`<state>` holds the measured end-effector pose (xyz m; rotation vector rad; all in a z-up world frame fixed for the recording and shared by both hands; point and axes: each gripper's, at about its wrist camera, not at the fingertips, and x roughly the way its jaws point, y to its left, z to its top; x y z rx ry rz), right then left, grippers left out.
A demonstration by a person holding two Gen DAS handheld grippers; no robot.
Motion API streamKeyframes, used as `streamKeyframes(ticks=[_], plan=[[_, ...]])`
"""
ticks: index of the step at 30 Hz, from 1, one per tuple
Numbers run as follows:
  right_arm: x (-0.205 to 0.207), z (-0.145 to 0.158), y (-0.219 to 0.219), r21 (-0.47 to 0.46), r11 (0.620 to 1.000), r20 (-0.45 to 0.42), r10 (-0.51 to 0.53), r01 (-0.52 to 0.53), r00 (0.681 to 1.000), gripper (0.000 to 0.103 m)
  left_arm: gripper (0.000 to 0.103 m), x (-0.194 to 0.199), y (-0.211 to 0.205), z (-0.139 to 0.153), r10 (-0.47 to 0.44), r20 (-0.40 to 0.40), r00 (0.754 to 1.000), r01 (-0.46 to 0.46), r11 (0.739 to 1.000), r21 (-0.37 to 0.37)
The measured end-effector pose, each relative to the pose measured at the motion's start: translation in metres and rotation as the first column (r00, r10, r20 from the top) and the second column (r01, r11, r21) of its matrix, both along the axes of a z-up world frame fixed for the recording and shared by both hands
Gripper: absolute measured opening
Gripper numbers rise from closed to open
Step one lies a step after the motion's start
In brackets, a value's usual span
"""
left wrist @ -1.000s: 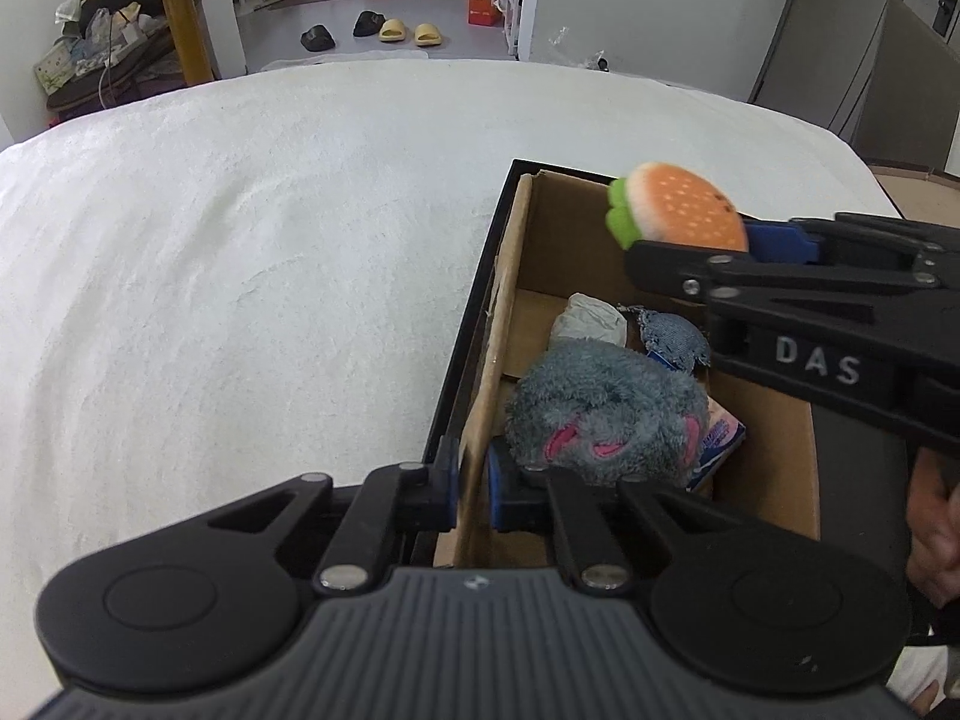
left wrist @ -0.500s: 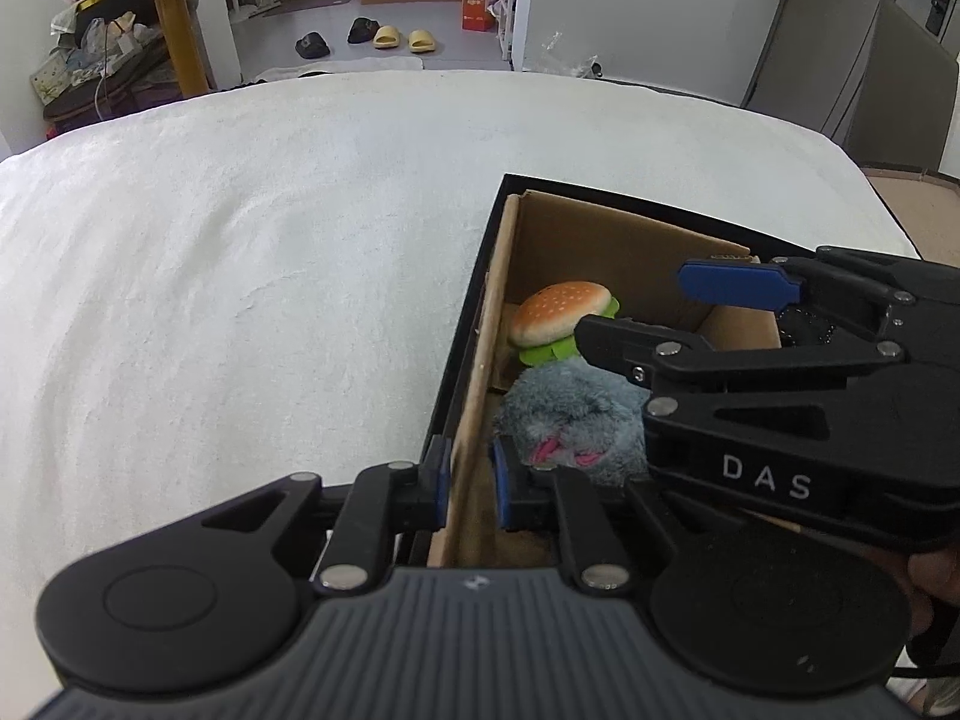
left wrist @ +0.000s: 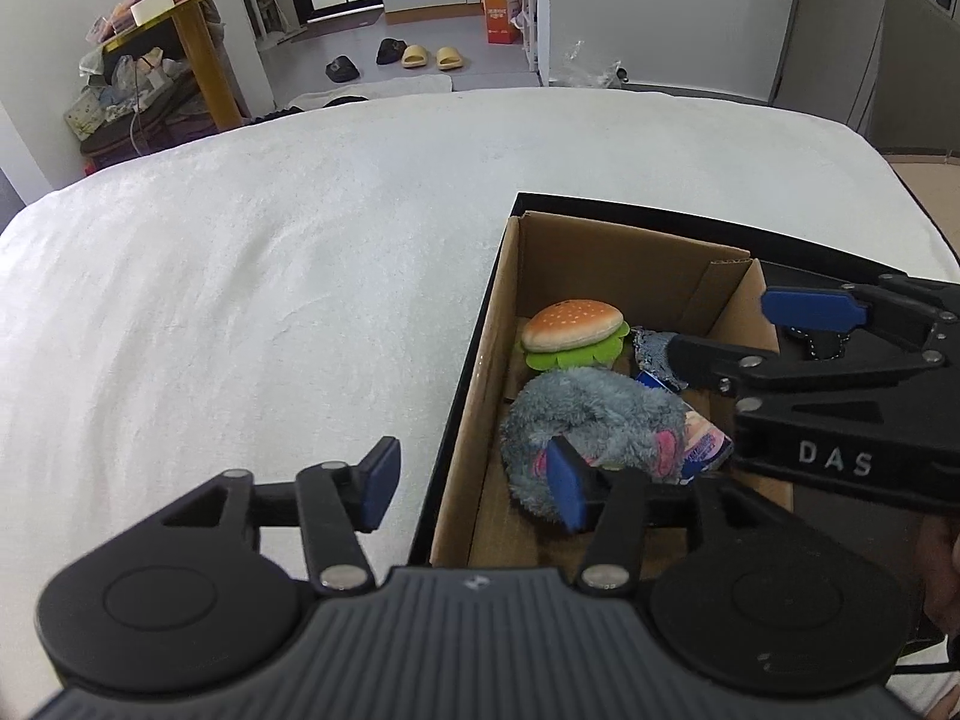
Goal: Organize soft objects
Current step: 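Carry the hamburger plush into the box and open the right gripper, then grasp the black beaded strap on the tray with the right gripper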
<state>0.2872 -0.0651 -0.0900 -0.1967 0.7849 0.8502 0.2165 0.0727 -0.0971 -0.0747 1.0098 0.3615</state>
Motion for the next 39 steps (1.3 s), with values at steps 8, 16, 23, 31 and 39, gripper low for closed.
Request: streamKeyframes(ticks=[8, 16, 23, 31, 39], plan=[[0.014, -0.009, -0.029, 0.016, 0.994, 0.018, -0.111, 0.111, 0.994, 0.071, 0.064, 0.009, -0.007, -0.005, 0.039, -0.03, 0.999, -0.037, 0.996, 0.076], [0.036, -0.026, -0.051, 0.021, 0.981, 0.016, -0.192, 0.191, 0.981, 0.071, 0.071, 0.025, -0.012, -0.007, 0.082, -0.052, 0.995, -0.074, 0.986, 0.153], [0.058, -0.043, -0.067, 0.001, 0.964, 0.027, -0.266, 0.266, 0.963, 0.072, 0.073, 0.041, -0.02, -0.012, 0.084, -0.086, 0.993, -0.066, 0.98, 0.189], [0.075, -0.072, -0.072, -0.045, 0.951, 0.003, -0.307, 0.306, 0.952, 0.07, 0.073, 0.057, -0.021, -0.015, 0.08, -0.101, 0.992, -0.056, 0.973, 0.222], [0.081, -0.108, -0.07, -0.165, 0.929, 0.069, -0.324, 0.331, 0.944, 0.062, 0.074, 0.061, -0.013, -0.02, 0.085, -0.122, 0.989, -0.057, 0.973, 0.222]])
